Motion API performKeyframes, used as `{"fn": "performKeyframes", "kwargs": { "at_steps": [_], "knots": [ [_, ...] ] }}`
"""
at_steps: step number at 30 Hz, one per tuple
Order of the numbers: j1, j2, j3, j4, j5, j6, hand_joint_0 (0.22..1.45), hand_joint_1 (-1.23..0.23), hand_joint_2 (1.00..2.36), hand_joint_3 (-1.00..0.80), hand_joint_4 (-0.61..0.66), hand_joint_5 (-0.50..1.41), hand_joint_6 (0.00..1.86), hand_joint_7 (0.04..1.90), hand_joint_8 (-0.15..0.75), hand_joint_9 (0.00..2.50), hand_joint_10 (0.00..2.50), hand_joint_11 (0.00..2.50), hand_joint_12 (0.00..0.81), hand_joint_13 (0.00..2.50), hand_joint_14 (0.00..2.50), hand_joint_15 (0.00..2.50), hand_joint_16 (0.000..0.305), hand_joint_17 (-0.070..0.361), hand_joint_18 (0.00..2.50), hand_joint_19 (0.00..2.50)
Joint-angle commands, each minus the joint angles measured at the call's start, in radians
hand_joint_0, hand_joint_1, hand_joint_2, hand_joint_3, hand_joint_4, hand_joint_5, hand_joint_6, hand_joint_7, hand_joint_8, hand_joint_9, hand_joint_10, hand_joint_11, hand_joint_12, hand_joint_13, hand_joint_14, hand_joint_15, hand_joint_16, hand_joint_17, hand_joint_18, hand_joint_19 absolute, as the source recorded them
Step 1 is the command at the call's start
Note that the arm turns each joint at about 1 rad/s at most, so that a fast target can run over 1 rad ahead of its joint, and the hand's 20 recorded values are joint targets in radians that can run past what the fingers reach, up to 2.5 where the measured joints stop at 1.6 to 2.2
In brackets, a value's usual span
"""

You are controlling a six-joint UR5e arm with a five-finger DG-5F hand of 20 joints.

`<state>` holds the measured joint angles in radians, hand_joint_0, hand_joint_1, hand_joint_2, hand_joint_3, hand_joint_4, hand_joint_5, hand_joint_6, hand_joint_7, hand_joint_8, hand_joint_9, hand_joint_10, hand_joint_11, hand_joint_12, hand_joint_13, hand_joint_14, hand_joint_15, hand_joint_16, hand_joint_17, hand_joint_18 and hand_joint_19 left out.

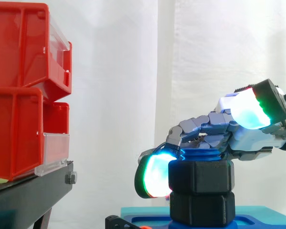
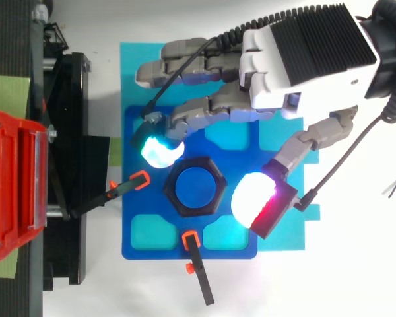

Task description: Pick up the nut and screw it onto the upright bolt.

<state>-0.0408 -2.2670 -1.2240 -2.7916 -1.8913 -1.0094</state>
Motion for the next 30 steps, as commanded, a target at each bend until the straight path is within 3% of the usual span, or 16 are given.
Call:
{"fn": "performKeyframes", "kwargs": {
  "at_steps": [1, 14, 30],
  "knots": [
    [-0.001, 0.000, 0.000, 0.000, 0.000, 0.000, 0.45, -0.14, 1.00, -0.50, 0.19, 0.02, 0.50, 1.13, 0.180, 0.61, 0.00, 0.00, 0.294, 0.11, 0.00, 0.00, 0.039, 0.087, 0.00, 0.00],
    [-0.007, 0.001, 0.000, 0.003, -0.002, 0.000, 0.47, -0.19, 1.00, -0.50, 0.12, 0.07, 0.50, 1.23, 0.149, 1.00, 0.00, 0.00, 0.252, 0.44, 0.00, 0.00, 0.029, 0.065, 0.00, 0.00],
    [-0.024, 0.003, 0.001, 0.003, -0.005, 0.000, 0.48, -0.23, 1.00, -0.50, 0.08, 0.11, 0.50, 1.30, 0.097, 1.39, 0.00, 0.00, 0.193, 0.76, 0.00, 0.00, 0.021, 0.047, 0.42, 0.00]
  ]
}}
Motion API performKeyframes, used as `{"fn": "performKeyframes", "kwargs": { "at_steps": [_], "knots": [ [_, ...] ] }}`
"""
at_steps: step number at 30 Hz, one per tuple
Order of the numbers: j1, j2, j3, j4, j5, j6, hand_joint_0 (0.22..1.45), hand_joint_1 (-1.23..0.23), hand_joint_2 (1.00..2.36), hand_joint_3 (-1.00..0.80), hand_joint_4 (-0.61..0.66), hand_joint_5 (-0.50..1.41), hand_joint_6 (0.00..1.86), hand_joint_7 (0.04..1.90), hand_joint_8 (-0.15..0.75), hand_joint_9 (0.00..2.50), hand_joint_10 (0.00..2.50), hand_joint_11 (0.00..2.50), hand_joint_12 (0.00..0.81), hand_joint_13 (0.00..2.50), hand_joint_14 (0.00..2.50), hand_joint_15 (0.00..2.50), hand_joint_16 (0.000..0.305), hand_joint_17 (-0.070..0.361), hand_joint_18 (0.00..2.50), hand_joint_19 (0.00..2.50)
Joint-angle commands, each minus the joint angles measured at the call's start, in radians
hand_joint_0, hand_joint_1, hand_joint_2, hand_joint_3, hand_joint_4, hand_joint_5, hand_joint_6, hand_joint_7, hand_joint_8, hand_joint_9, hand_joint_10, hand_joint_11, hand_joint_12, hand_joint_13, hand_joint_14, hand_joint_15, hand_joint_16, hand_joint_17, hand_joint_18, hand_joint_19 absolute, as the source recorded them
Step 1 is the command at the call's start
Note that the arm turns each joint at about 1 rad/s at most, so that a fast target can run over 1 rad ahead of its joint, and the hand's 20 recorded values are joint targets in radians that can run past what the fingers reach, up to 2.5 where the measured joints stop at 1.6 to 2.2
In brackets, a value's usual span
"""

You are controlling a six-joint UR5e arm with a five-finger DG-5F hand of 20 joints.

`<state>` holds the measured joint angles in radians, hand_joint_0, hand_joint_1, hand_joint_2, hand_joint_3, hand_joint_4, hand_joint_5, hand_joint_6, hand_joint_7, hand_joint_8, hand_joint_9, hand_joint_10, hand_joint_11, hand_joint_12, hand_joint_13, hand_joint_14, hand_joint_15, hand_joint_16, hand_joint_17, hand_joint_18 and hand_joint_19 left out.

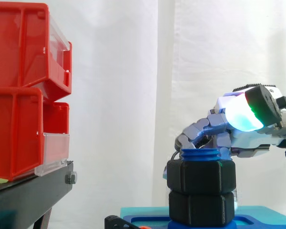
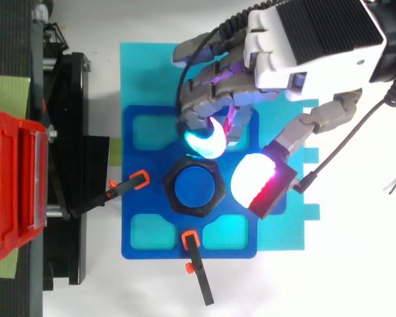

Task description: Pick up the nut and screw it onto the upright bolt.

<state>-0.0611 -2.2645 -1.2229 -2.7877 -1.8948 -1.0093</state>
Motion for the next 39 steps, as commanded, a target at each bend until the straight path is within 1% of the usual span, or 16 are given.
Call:
{"fn": "performKeyframes", "kwargs": {
  "at_steps": [1, 4, 7, 10, 13, 15, 17, 19, 21, 24, 25, 27, 32, 33, 34, 39],
  "knots": [
    [-0.003, 0.000, 0.000, -0.001, -0.001, 0.000, 0.48, -0.23, 1.00, -0.50, 0.08, 0.11, 0.50, 1.32, 0.104, 1.43, 0.00, 0.00, 0.188, 0.78, 0.00, 0.00, 0.020, 0.045, 0.46, 0.01],
    [-0.005, 0.000, 0.000, -0.003, -0.001, 0.000, 0.48, -0.23, 1.00, -0.50, 0.06, 0.11, 0.50, 1.33, 0.099, 1.47, 0.00, 0.00, 0.183, 0.81, 0.00, 0.00, 0.020, 0.044, 0.51, 0.04],
    [-0.006, 0.000, 0.000, -0.001, 0.000, 0.000, 0.47, -0.23, 1.00, -0.50, 0.07, 0.10, 0.50, 1.34, 0.122, 1.48, 0.00, 0.00, 0.186, 0.82, 0.00, 0.00, 0.020, 0.045, 0.52, 0.05],
    [-0.006, 0.000, 0.000, -0.001, 0.000, 0.000, 0.46, -0.25, 1.00, -0.50, 0.12, 0.07, 0.50, 1.30, 0.177, 1.41, 0.00, 0.00, 0.232, 0.76, 0.00, 0.00, 0.025, 0.057, 0.42, 0.02],
    [-0.006, 0.000, 0.000, 0.000, 0.000, 0.000, 0.46, -0.26, 1.00, -0.50, 0.15, 0.05, 0.50, 1.26, 0.198, 1.36, 0.00, 0.00, 0.256, 0.71, 0.00, 0.00, 0.028, 0.063, 0.36, 0.01],
    [-0.006, 0.000, 0.000, 0.000, 0.000, 0.000, 0.46, -0.26, 1.00, -0.50, 0.17, 0.03, 0.50, 1.20, 0.207, 1.32, 0.00, 0.00, 0.265, 0.70, 0.00, 0.00, 0.029, 0.066, 0.34, 0.01],
    [-0.006, 0.000, 0.000, 0.000, 0.000, 0.000, 0.45, -0.27, 1.00, -0.50, 0.21, 0.00, 0.50, 1.08, 0.219, 1.29, 0.00, 0.00, 0.281, 0.67, 0.00, 0.00, 0.031, 0.070, 0.32, 0.02],
    [-0.006, 0.000, -0.001, 0.000, 0.000, 0.000, 0.45, -0.27, 1.00, -0.50, 0.22, -0.04, 0.50, 0.96, 0.221, 1.24, 0.00, 0.00, 0.292, 0.64, 0.00, 0.00, 0.033, 0.075, 0.30, 0.02],
    [-0.008, 0.000, 0.000, 0.002, -0.001, 0.000, 0.45, -0.28, 1.00, -0.50, 0.22, -0.06, 0.50, 0.92, 0.239, 1.19, 0.00, 0.00, 0.300, 0.62, 0.00, 0.00, 0.035, 0.079, 0.27, 0.03],
    [-0.013, 0.000, 0.029, -0.003, -0.003, 0.002, 0.43, -0.31, 1.00, -0.50, 0.20, -0.10, 0.50, 0.84, 0.256, 1.05, 0.00, 0.00, 0.322, 0.55, 0.00, 0.00, 0.038, 0.086, 0.23, 0.03],
    [-0.013, 0.000, 0.029, -0.003, -0.003, 0.002, 0.43, -0.33, 1.00, -0.50, 0.19, -0.12, 0.50, 0.82, 0.256, 1.02, 0.00, 0.00, 0.329, 0.54, 0.00, 0.00, 0.040, 0.089, 0.21, 0.02],
    [-0.016, 0.000, 0.046, -0.009, -0.017, 0.002, 0.43, -0.36, 1.00, -0.50, 0.19, -0.13, 0.50, 0.81, 0.258, 0.97, 0.00, 0.00, 0.343, 0.51, 0.00, 0.00, 0.041, 0.093, 0.18, 0.01],
    [-0.016, -0.001, 0.046, -0.012, -0.017, -0.002, 0.42, -0.44, 1.00, -0.50, 0.19, -0.15, 0.50, 0.82, 0.264, 0.88, 0.00, 0.00, 0.351, 0.48, 0.00, 0.00, 0.043, 0.097, 0.15, 0.01],
    [-0.014, 0.000, 0.046, -0.012, -0.017, -0.002, 0.42, -0.45, 1.00, -0.50, 0.19, -0.15, 0.50, 0.81, 0.262, 0.88, 0.00, 0.00, 0.350, 0.47, 0.00, 0.00, 0.043, 0.097, 0.15, 0.01],
    [-0.008, 0.000, 0.046, -0.016, -0.015, -0.002, 0.42, -0.45, 1.00, -0.50, 0.19, -0.15, 0.50, 0.81, 0.263, 0.86, 0.00, 0.00, 0.351, 0.46, 0.00, 0.00, 0.043, 0.098, 0.14, 0.01],
    [0.000, 0.000, 0.045, -0.046, -0.010, -0.005, 0.42, -0.49, 1.00, -0.50, 0.17, -0.18, 0.50, 0.80, 0.259, 0.70, 0.00, 0.00, 0.362, 0.37, 0.00, 0.00, 0.045, 0.102, 0.06, 0.01]
  ]
}}
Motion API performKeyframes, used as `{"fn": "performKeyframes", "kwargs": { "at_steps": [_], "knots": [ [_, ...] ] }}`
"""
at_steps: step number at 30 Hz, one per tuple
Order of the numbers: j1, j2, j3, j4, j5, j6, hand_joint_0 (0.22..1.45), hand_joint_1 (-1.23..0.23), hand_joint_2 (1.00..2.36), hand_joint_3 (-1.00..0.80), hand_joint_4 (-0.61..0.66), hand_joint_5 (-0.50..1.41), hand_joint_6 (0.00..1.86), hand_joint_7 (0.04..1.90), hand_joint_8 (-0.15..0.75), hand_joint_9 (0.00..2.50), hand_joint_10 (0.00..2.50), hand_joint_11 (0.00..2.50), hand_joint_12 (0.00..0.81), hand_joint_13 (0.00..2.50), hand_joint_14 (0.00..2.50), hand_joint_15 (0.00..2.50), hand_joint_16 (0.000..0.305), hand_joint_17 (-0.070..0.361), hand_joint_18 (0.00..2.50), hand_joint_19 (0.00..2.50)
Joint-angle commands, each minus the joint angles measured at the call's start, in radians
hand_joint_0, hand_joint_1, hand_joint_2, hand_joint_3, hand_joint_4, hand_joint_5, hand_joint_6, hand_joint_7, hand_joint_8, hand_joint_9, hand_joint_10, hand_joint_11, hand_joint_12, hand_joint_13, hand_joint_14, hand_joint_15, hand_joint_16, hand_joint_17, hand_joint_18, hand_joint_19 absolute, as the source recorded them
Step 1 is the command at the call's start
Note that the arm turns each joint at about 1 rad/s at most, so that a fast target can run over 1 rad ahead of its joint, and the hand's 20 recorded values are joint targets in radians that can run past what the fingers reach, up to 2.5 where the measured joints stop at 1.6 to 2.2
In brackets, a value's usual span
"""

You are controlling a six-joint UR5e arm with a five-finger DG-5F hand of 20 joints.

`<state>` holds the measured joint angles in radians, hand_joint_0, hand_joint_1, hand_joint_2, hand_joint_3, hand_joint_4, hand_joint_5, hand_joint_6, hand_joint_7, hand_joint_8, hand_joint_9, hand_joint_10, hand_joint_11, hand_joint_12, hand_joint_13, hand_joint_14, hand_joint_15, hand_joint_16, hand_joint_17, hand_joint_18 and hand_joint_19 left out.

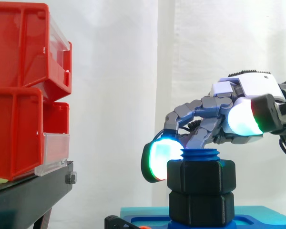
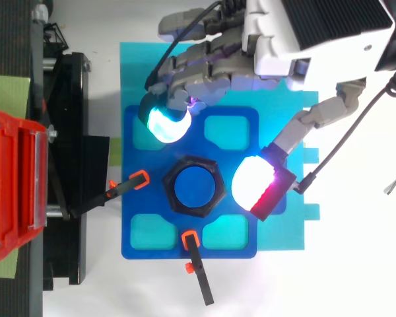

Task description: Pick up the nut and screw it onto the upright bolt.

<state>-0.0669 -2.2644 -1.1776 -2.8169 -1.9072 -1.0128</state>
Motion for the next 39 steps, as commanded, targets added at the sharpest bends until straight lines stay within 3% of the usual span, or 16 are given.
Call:
{"fn": "performKeyframes", "kwargs": {
  "at_steps": [1, 12, 21, 39],
  "knots": [
    [0.010, -0.001, 0.001, -0.019, 0.008, -0.001, 0.41, -0.49, 1.00, -0.50, 0.17, -0.18, 0.50, 0.80, 0.252, 0.62, 0.00, 0.00, 0.369, 0.30, 0.00, 0.00, 0.047, 0.106, 0.00, 0.01],
    [0.038, 0.000, 0.001, -0.047, 0.056, 0.003, 0.39, -0.39, 1.00, -0.50, 0.15, -0.19, 0.50, 0.74, 0.249, 0.37, 0.00, 0.00, 0.384, 0.01, 0.00, 0.00, 0.055, 0.123, 0.00, 0.00],
    [0.059, 0.000, 0.001, -0.049, 0.076, 0.003, 0.39, -0.40, 1.00, -0.50, 0.13, -0.22, 0.50, 0.65, 0.228, 0.21, 0.00, 0.00, 0.386, 0.00, 0.00, 0.00, 0.058, 0.130, 0.00, 0.00],
    [0.070, -0.001, 0.000, -0.067, 0.083, 0.003, 0.40, -0.37, 1.00, -0.50, 0.26, -0.12, 0.50, 0.96, 0.272, 0.42, 0.00, 0.00, 0.384, 0.07, 0.00, 0.00, 0.057, 0.127, 0.00, 0.00]
  ]
}}
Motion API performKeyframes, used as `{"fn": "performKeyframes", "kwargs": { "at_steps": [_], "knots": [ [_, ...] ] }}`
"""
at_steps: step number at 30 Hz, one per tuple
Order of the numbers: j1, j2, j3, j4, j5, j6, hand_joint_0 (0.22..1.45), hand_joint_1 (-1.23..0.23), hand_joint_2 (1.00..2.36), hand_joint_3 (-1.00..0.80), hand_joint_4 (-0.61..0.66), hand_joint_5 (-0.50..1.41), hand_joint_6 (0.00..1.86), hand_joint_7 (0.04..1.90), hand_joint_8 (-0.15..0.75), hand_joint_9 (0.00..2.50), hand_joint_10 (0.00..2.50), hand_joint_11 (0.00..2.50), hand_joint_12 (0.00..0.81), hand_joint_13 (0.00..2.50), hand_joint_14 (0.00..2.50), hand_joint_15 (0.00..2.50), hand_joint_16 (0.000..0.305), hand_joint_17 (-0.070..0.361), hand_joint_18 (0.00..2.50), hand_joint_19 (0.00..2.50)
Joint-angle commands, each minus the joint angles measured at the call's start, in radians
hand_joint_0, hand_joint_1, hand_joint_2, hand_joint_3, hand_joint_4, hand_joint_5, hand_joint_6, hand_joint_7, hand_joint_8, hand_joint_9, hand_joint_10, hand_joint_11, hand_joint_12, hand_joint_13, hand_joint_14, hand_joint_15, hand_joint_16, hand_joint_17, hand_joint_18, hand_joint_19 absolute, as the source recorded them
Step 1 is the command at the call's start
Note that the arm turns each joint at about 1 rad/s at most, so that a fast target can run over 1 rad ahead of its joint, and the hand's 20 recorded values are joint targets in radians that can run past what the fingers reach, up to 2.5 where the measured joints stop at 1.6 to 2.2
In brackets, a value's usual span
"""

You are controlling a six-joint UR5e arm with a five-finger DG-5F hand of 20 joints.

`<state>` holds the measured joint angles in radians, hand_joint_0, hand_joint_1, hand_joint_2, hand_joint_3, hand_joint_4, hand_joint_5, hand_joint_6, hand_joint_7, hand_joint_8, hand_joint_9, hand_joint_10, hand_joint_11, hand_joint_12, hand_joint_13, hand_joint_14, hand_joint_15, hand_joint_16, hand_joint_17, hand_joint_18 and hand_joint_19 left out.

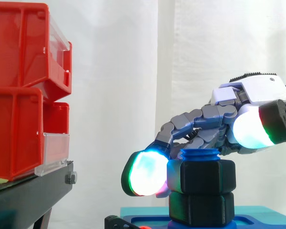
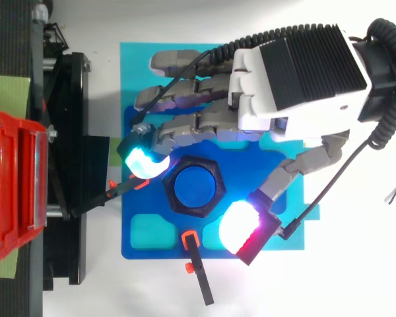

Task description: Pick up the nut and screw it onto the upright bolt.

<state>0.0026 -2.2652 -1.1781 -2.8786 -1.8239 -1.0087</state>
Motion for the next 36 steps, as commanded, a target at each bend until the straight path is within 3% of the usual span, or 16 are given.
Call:
{"fn": "performKeyframes", "kwargs": {
  "at_steps": [1, 6, 13, 23, 36],
  "knots": [
    [-0.001, 0.000, 0.000, -0.008, 0.000, 0.001, 0.40, -0.37, 1.00, -0.50, 0.26, -0.11, 0.50, 0.98, 0.272, 0.43, 0.00, 0.00, 0.383, 0.08, 0.00, 0.00, 0.056, 0.127, 0.00, 0.00],
    [-0.003, 0.000, 0.000, -0.016, 0.000, -0.001, 0.41, -0.38, 1.00, -0.50, 0.28, -0.09, 0.50, 1.06, 0.274, 0.48, 0.00, 0.00, 0.378, 0.12, 0.00, 0.00, 0.055, 0.125, 0.00, 0.00],
    [-0.006, 0.000, 0.000, -0.027, 0.000, 0.001, 0.41, -0.59, 1.00, -0.50, 0.25, -0.12, 0.50, 1.17, 0.274, 0.46, 0.00, 0.00, 0.378, 0.12, 0.00, 0.00, 0.055, 0.124, 0.00, 0.00],
    [-0.007, 0.000, 0.000, -0.039, 0.000, 0.002, 0.38, -0.65, 1.00, -0.50, 0.28, -0.12, 0.50, 1.28, 0.288, 0.46, 0.00, 0.00, 0.397, 0.13, 0.00, 0.00, 0.059, 0.133, 0.00, 0.00],
    [-0.007, 0.001, 0.000, -0.039, 0.000, 0.002, 0.50, -0.78, 1.00, -0.50, 0.20, -0.17, 0.72, 1.06, 0.250, 0.46, 0.00, 0.00, 0.348, 0.15, 0.00, 0.00, 0.049, 0.110, 0.00, 0.00]
  ]
}}
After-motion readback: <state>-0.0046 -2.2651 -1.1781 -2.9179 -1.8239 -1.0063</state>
